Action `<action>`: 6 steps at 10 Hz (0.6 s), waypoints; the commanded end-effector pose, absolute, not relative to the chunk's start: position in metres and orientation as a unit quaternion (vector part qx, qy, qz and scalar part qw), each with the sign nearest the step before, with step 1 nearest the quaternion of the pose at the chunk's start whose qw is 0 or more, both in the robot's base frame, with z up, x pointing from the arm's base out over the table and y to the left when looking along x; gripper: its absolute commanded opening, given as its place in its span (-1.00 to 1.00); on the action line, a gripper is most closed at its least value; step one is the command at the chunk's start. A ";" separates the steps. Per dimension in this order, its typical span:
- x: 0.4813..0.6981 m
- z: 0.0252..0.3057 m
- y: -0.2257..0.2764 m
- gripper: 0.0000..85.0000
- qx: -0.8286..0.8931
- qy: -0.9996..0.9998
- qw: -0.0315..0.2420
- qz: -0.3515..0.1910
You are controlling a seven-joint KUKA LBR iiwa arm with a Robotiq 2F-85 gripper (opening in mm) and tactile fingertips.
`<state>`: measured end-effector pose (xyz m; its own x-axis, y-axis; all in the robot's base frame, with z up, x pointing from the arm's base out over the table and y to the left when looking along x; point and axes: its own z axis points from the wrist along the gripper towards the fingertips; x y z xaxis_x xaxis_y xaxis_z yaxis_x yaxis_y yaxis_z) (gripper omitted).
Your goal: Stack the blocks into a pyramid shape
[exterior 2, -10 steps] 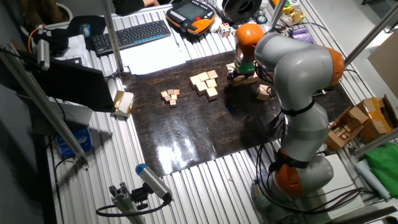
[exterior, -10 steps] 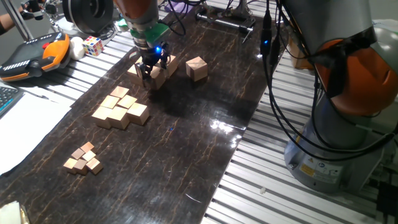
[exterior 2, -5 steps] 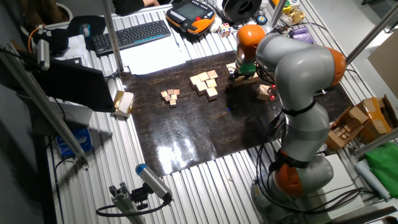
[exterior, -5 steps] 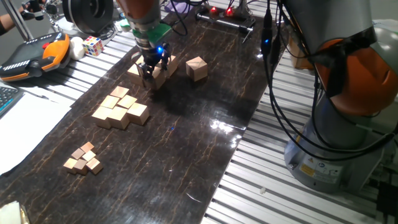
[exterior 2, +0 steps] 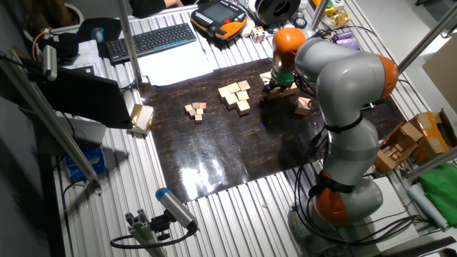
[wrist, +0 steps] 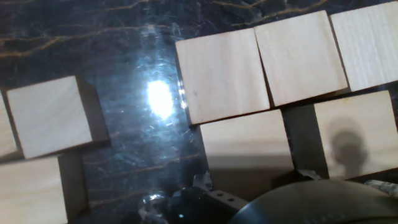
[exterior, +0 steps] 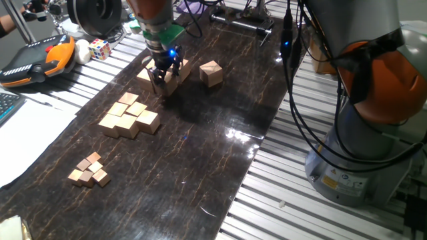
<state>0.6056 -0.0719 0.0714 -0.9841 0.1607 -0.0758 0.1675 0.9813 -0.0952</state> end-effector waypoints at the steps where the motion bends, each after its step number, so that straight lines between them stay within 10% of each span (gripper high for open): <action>1: 0.606 0.075 -0.072 0.29 0.084 0.995 0.031 -0.047; 6: 0.606 0.082 -0.071 0.15 0.082 0.995 0.022 -0.048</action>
<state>0.6056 -0.0713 0.0823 -0.9858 0.1602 -0.0513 0.1644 0.9821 -0.0922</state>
